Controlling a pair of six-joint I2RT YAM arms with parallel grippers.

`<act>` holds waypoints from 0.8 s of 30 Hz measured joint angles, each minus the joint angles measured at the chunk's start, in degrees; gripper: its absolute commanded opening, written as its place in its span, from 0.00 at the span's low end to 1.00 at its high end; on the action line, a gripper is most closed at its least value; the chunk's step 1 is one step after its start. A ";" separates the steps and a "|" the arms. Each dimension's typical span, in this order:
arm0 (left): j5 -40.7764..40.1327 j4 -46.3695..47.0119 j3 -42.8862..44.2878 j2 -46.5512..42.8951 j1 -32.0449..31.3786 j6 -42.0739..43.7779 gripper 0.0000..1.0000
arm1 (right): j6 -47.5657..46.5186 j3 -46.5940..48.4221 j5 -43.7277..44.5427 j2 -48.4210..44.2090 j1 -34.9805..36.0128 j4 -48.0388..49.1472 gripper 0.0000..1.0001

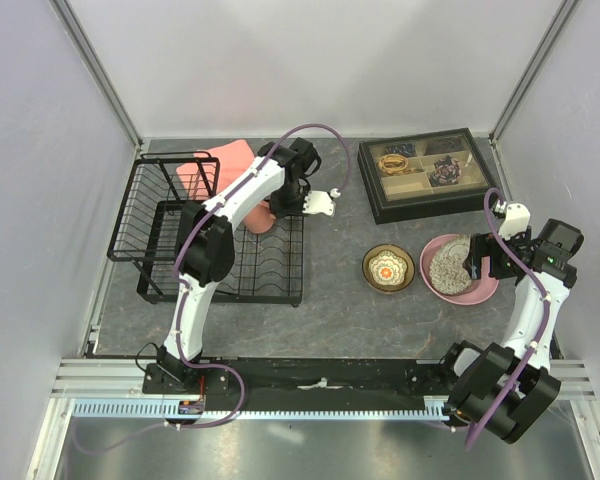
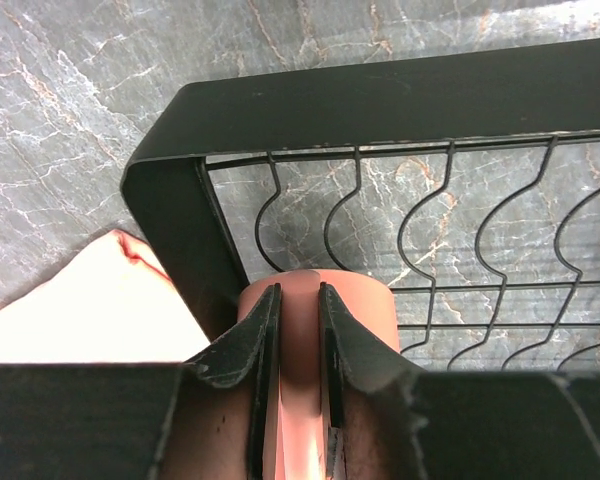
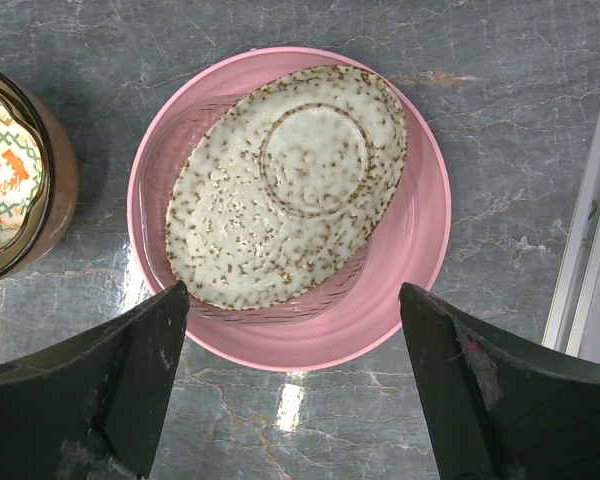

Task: Unload the mixed dishes from the dish rack
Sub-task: Pick up the cup from the dish rack.

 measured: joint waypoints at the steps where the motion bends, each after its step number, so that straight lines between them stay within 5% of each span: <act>1: 0.07 -0.17 0.02 -0.04 0.00 -0.02 0.01 | 0.00 0.00 0.00 0.00 -0.04 0.00 0.94; 24: 1.49 -2.73 0.00 -7.67 -0.20 -2.23 0.02 | -0.22 0.00 0.00 0.00 -0.15 0.00 0.94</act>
